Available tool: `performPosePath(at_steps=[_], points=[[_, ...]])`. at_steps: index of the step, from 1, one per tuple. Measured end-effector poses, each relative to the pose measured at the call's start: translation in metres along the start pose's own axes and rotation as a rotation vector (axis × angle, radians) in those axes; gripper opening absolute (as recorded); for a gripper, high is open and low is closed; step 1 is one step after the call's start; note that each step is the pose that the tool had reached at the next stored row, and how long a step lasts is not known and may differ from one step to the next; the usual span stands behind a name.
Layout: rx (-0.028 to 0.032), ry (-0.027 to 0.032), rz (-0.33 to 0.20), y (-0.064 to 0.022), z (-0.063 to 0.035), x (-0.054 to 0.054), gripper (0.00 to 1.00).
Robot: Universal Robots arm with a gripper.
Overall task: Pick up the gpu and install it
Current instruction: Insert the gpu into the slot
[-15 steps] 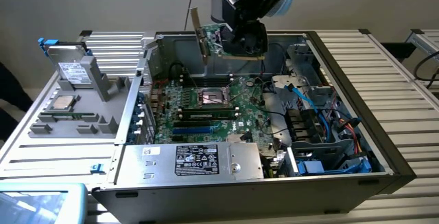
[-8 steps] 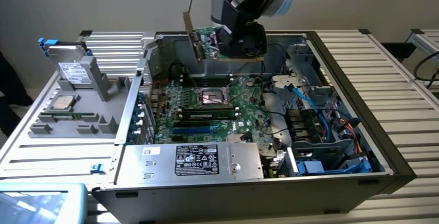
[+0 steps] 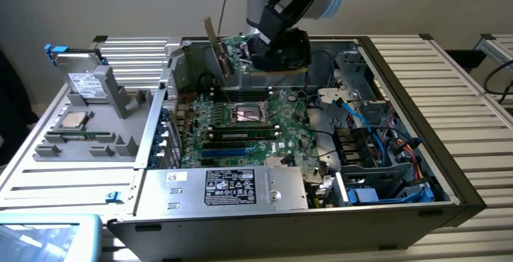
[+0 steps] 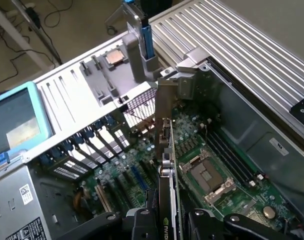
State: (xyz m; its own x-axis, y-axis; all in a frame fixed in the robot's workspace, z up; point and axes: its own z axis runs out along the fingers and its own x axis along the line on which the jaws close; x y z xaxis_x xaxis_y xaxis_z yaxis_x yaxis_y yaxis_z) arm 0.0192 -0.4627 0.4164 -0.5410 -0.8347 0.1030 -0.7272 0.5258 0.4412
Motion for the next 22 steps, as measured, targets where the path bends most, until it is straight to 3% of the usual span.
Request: performPosePath(at_steps=[10,13,14,15,18,22], points=[[-0.0030,0.0739,-0.140,-0.0008,0.0016,-0.0002,0.29],[-0.0136,0.0884,-0.172,-0.0009,0.0018,-0.0002,0.29],[-0.0219,0.0946,-0.178,-0.0009,0.0018,-0.0002,0.29],[-0.0311,0.0996,-0.178,-0.0017,0.0015,-0.0007,0.29],[-0.0473,0.1080,-0.177,-0.0064,-0.0006,-0.0034,0.29],[-0.0483,0.1091,-0.178,-0.0066,-0.0006,-0.0035,0.29]])
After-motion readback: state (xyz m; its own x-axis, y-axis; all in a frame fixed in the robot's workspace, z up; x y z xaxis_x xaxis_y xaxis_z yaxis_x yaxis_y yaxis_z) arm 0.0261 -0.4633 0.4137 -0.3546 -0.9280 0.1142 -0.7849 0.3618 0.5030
